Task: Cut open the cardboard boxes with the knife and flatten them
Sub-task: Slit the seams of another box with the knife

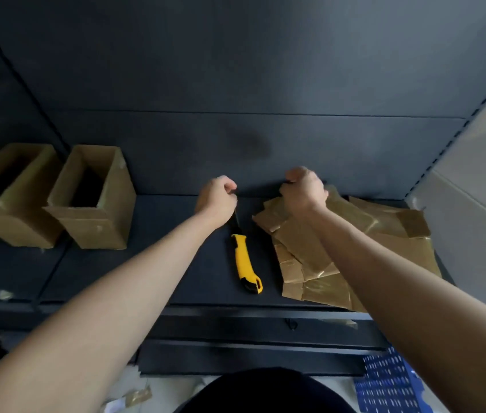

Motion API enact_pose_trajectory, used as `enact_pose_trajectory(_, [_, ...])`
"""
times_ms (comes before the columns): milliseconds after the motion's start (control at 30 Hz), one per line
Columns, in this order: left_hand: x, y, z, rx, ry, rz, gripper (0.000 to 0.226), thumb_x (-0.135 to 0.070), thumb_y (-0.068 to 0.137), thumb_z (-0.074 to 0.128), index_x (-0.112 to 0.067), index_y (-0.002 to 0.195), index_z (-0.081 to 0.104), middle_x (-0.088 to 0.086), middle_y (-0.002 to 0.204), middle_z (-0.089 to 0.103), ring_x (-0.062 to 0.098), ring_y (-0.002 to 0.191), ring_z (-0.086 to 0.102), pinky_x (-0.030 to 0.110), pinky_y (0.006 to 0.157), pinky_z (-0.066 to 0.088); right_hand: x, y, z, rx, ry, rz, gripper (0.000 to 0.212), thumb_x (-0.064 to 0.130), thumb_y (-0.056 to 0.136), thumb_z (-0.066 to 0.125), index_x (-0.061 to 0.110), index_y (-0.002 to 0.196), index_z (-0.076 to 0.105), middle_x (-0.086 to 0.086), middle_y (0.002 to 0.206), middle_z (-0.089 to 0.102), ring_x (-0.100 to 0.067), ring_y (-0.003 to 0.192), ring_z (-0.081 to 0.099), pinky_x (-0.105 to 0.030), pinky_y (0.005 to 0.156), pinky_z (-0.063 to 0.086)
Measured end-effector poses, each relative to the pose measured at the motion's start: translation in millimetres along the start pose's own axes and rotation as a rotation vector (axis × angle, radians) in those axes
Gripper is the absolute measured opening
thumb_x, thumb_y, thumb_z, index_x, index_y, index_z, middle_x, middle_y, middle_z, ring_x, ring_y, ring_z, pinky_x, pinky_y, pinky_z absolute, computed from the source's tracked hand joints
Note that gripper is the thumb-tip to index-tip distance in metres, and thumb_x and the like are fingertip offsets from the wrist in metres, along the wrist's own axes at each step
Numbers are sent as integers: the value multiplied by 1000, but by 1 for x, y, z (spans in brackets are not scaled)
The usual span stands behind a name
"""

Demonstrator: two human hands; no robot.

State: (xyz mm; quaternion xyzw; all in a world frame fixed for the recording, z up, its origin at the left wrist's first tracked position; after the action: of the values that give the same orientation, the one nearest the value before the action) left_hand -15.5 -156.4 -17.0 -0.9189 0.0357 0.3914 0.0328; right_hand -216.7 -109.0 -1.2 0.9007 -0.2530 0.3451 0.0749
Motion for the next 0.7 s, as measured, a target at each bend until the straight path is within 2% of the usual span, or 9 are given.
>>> enact_pose_trajectory(133, [32,-5,-89,-283,425,78,29,-11,92,52,-14,120,56,7,131,46,27,121,41,36,100,34,46,-10,80,243,-42,-149,9,15,84,58,20,92,61,-10,108,65,-30,107,59,-35,94,45])
enact_pose_trajectory(200, [53,-11,-125,-416,634,48,35,-14,89,56,-13,124,52,9,135,42,30,124,35,41,105,26,51,-17,112,337,-121,-158,6,13,84,58,14,90,59,-12,102,63,-30,103,60,-34,89,47])
enact_pose_trajectory(267, [79,-16,-150,-482,696,-37,42,-15,86,62,-7,126,49,14,135,43,34,125,36,45,108,22,44,-26,138,420,-261,-154,6,11,84,58,8,89,57,-11,95,60,-30,98,61,-28,74,46])
enact_pose_trajectory(367, [115,-15,-162,-418,675,-145,46,-21,89,62,-5,128,43,17,125,55,34,119,48,46,110,21,15,-39,169,538,-476,-87,17,19,84,62,5,91,55,-9,89,57,-27,90,60,-25,65,42])
enact_pose_trajectory(433, [132,-13,-164,-374,639,-170,37,-19,93,56,-6,125,44,15,114,64,33,111,57,44,110,23,-4,-45,187,600,-497,-9,32,24,84,65,2,103,54,-10,96,59,-27,100,60,-27,66,43])
enact_pose_trajectory(500, [141,-12,-167,-347,607,-173,26,-11,95,50,-7,121,47,14,109,66,33,106,59,43,108,28,-17,-49,193,584,-491,85,57,24,84,68,-1,128,41,-17,124,51,-32,118,52,-33,82,46])
enact_pose_trajectory(533, [143,-13,-168,-342,589,-170,26,-8,95,48,-8,121,49,15,111,66,33,106,58,42,107,30,-21,-49,192,550,-497,117,65,21,84,69,0,135,33,-19,133,44,-34,123,47,-36,91,45])
enact_pose_trajectory(600, [144,-15,-172,-335,478,-165,29,-6,95,47,-8,124,50,15,117,63,34,112,53,43,104,36,-23,-46,192,497,-516,134,67,10,83,68,1,137,29,-20,137,39,-36,125,44,-39,97,44])
enact_pose_trajectory(700, [145,-21,-184,-392,151,-196,32,-7,93,51,-10,124,53,10,119,59,28,110,54,40,93,47,-20,-42,198,491,-423,107,42,6,83,60,-2,122,48,-16,118,54,-30,110,55,-34,87,48])
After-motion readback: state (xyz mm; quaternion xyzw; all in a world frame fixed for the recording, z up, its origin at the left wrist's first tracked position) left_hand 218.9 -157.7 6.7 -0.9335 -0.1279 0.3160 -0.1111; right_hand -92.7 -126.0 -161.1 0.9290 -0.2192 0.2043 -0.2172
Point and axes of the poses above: each hand's wrist, its own y-axis towards the middle knuckle, its own z-axis out of the palm, x = y × z, the point moved 10 cm from there along y, towards the middle knuckle
